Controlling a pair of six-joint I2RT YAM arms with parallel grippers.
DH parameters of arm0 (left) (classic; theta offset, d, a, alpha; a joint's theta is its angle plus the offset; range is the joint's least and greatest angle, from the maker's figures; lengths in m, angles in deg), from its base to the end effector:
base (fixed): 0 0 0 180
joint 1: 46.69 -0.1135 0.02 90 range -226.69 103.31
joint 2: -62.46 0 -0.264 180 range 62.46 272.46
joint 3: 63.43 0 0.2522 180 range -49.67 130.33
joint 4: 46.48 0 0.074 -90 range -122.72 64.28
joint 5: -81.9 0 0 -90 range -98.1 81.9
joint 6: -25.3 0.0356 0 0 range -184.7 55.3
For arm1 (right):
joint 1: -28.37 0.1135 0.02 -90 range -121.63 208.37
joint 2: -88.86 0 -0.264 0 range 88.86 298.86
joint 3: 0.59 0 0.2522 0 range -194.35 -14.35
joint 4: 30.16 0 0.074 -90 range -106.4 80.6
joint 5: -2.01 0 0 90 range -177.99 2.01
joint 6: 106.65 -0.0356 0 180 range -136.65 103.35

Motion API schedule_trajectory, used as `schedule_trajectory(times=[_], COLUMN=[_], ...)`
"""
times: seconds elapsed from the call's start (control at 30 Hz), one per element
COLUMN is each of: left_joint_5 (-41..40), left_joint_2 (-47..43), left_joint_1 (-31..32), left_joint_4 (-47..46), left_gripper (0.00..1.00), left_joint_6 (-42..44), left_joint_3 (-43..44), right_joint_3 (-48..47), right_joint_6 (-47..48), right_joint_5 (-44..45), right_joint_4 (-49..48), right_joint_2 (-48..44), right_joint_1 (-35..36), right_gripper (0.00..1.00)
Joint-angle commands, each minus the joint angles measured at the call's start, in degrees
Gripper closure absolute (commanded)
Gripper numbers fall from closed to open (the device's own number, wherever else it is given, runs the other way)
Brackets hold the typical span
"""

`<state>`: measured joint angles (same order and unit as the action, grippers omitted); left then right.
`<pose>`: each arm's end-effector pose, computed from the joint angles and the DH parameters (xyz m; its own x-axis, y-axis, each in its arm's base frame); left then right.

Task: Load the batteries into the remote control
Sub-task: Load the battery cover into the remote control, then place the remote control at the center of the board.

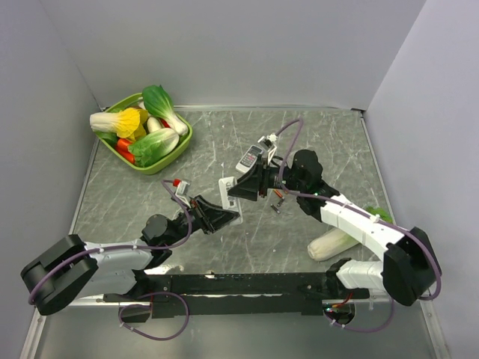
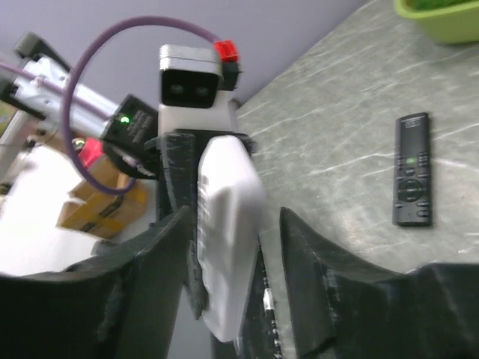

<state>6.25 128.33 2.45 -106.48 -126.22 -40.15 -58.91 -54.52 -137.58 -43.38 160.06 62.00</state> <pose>0.1250 -0.1580 0.2162 -0.6867 -0.5078 -0.5202 0.5952 0.0180 -0.8034 0.2163 0.1765 0.3078 -0.6057 0.0751 -0.7922 -0.7869 0.0912 0.6103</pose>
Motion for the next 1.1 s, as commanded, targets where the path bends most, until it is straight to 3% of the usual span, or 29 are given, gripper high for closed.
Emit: schedule_trajectory(times=[0.0, 0.03, 0.13, 0.4, 0.57, 0.77, 1.07], left_joint_5=[-1.16, -1.43, -2.66, -6.35, -8.37, -8.28, -10.39], left_joint_2=[-2.67, -3.54, -5.48, -9.79, -10.85, -10.14, -9.44], left_joint_1=[0.34, 0.34, 0.25, 0.42, 0.69, 1.30, 2.27], left_joint_4=[-1.23, -0.08, 5.10, 18.38, 22.69, 22.95, 27.08], left_gripper=[0.99, 0.99, 0.99, 0.99, 0.99, 0.99, 0.99], left_joint_6=[2.89, 3.76, 5.87, 11.15, 12.91, 13.26, 15.46], left_joint_3=[3.22, 3.40, 4.02, 7.09, 8.06, 8.76, 10.87], right_joint_3=[-1.59, -1.85, -2.90, -4.48, -7.12, -7.30, -11.25], right_joint_6=[8.94, 9.65, 12.89, 13.52, 13.88, 10.36, 10.80], right_joint_5=[7.46, 8.61, 14.59, 35.67, 49.12, 49.49, 53.10], right_joint_4=[9.13, 10.45, 16.33, 26.72, 30.15, 25.85, 29.00], right_joint_2=[-5.80, -6.68, -9.84, -15.47, -14.60, -11.53, -5.02], right_joint_1=[0.30, 0.39, 1.00, 6.62, 14.79, 16.82, 19.37], right_gripper=[0.27, 0.17, 0.01, 0.00, 0.00, 0.00, 0.02])
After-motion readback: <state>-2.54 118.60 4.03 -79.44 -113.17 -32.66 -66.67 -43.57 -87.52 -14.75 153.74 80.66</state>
